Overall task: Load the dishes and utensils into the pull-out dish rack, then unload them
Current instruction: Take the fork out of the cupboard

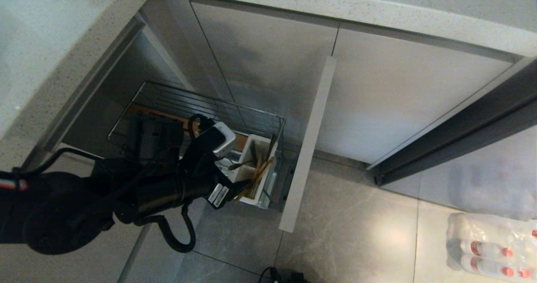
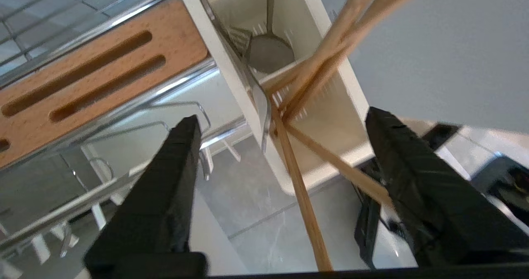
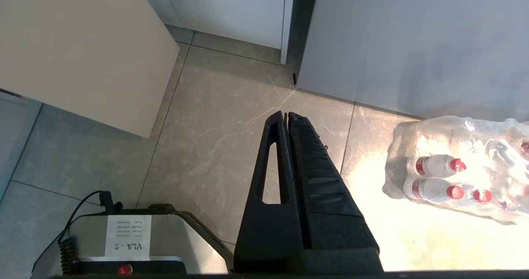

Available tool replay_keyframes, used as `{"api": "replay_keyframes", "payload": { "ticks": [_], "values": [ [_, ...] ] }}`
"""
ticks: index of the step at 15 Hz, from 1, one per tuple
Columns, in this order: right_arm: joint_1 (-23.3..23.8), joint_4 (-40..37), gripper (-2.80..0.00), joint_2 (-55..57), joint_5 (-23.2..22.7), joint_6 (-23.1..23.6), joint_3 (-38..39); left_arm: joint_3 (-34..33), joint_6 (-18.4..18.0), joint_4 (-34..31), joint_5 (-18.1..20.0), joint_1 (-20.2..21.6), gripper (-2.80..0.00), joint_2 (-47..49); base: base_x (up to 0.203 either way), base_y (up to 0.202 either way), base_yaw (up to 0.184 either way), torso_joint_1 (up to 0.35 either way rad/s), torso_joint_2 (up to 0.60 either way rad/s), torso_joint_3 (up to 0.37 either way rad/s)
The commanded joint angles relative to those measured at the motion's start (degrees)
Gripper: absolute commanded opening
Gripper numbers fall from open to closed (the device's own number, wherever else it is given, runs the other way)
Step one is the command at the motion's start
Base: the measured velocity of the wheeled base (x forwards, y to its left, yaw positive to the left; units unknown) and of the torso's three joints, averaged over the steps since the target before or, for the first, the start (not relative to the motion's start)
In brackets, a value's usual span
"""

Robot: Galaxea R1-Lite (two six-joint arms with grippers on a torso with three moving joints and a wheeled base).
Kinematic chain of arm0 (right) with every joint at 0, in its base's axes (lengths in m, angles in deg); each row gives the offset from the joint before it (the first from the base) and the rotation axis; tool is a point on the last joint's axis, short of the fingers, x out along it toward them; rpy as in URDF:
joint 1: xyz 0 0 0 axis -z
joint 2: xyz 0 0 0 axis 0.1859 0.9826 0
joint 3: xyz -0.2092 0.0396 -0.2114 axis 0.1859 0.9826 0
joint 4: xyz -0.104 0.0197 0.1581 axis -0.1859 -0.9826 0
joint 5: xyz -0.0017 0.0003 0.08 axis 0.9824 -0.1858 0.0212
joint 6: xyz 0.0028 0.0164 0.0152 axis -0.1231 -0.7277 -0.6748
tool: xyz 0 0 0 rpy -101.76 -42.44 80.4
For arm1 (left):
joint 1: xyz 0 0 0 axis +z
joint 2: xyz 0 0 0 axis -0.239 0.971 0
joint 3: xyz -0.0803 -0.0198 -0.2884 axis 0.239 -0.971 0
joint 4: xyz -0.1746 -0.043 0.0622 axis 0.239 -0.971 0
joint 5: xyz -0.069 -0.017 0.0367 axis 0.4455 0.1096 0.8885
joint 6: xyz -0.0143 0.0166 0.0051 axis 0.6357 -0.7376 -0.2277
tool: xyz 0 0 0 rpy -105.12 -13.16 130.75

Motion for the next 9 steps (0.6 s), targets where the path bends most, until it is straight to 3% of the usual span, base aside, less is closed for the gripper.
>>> {"api": "replay_keyframes", "payload": {
  "ticks": [1, 9],
  "values": [
    [0.0, 0.0, -2.80, 0.0, 0.0, 0.0, 0.0, -0.7, -0.2, 2.3, 0.0, 0.0, 0.00, 2.3, 0.000, 0.000, 0.000, 0.000, 0.00, 0.000],
    [0.0, 0.0, -2.80, 0.1, 0.0, 0.0, 0.0, -1.3, -0.8, 4.8, -0.1, 0.6, 0.00, 4.2, 0.000, 0.000, 0.000, 0.000, 0.00, 0.000]
  ]
}}
